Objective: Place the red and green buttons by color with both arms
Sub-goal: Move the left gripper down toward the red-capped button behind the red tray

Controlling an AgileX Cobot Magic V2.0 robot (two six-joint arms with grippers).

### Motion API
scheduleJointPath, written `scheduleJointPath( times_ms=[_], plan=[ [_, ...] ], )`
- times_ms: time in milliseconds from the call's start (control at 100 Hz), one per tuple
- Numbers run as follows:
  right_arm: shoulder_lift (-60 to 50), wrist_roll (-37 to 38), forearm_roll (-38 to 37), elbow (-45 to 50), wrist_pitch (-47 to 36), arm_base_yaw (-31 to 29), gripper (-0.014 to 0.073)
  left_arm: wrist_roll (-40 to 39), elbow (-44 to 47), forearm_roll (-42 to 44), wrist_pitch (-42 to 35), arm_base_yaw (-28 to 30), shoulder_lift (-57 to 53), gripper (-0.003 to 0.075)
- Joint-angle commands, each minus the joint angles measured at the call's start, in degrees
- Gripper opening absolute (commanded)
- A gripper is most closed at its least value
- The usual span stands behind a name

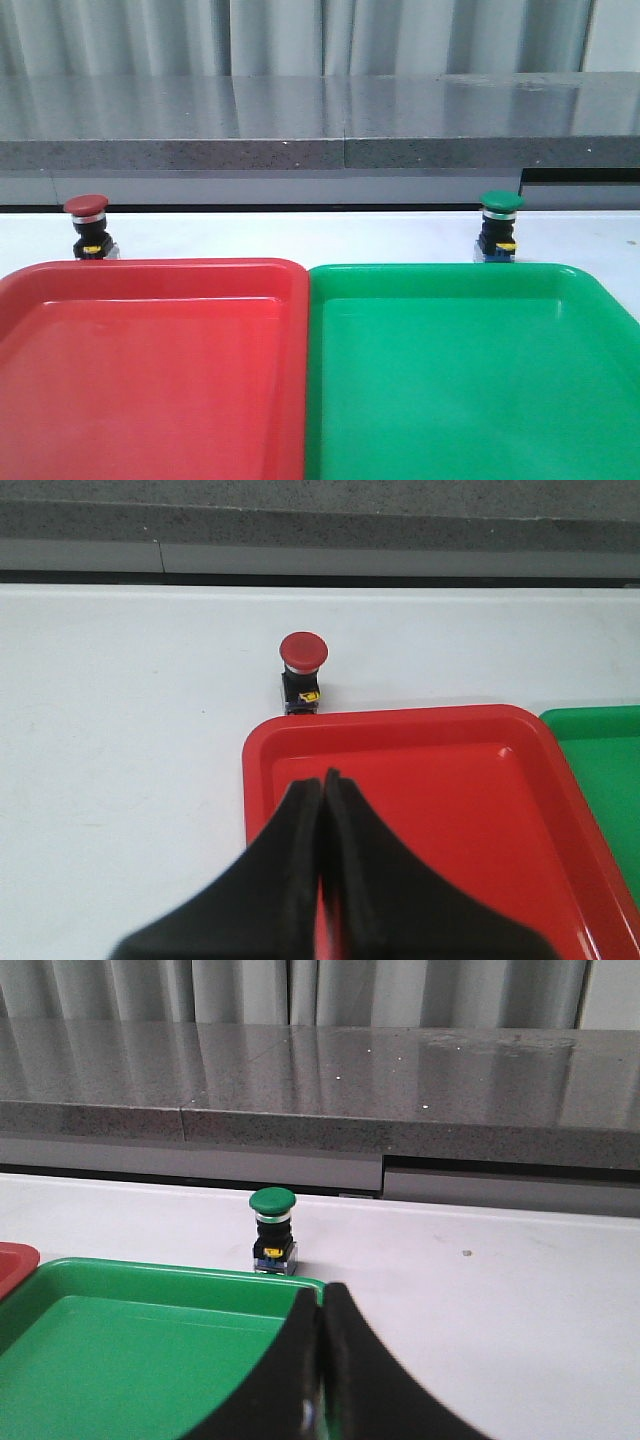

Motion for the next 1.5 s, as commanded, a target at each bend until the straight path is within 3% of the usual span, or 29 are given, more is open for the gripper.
scheduleJointPath(
  times_ms=[0, 110, 300, 400, 890, 1490],
  plan=[
    [-1.0, -0.1, -0.5, -0.8, -4.5, -0.2, -0.0111, -0.3, -2.1, -1.0, -2.6, 0.1, 0.3, 0.0004],
    [-1.0, -0.1, -0.5, -0.8, -4.5, -0.2, -0.0111, -0.3, -2.1, -1.0, -1.1, 0.1, 0.3, 0.0124],
    [-1.0, -0.1, -0.5, -0.8, -4.5, -0.2, -0.0111, -0.3, -2.1, -1.0, -0.1, 0.1, 0.3, 0.0487],
    [-1.0, -0.1, -0.5, -0.8, -4.5, -0.2, -0.0111, -0.3, -2.1, -0.9, -0.1, 0.1, 0.3, 0.0579],
    [-1.0, -0.1, -0.5, -0.8, -4.5, -0.2, -0.0111, -0.3, -3.3, -2.3, -4.4, 0.1, 2.3, 0.0588],
    [-1.0, -0.1, -0.5, -0.8, -4.5, -0.2, -0.0111, 0.3, -22.6, -2.9, -4.7, -0.3, 35.6, 0.0586]
  ],
)
